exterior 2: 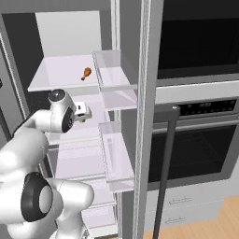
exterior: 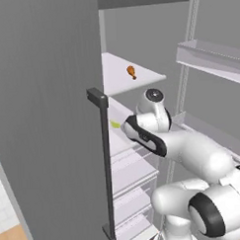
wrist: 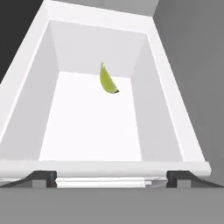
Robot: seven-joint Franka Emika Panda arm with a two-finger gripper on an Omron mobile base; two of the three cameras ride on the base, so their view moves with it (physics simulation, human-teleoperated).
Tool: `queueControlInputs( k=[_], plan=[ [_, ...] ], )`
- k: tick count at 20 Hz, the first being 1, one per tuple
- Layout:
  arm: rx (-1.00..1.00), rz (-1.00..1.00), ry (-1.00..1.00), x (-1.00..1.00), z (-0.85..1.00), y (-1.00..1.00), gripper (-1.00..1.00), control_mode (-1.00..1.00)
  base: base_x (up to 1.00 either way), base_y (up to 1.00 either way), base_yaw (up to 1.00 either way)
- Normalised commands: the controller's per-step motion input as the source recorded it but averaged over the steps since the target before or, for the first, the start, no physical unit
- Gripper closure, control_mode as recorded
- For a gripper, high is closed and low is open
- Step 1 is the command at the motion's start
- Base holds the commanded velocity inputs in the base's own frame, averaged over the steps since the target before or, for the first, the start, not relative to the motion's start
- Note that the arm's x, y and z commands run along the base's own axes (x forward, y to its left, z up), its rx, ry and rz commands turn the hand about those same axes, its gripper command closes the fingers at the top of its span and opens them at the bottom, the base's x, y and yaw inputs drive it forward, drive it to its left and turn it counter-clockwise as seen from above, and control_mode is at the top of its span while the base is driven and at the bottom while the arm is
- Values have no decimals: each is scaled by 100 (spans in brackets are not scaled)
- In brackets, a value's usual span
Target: Place one lemon wedge and one chicken drumstick in each tupperware on the nearby counter, to pack two identical lunches.
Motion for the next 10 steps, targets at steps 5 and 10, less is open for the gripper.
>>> queueControlInputs(
  k=[5,10],
  plan=[
    [10,0,0,22,-2,0,-100,-100,0,0,0],
    [0,0,0,41,-17,9,-100,-100,0,0,0]
  ],
)
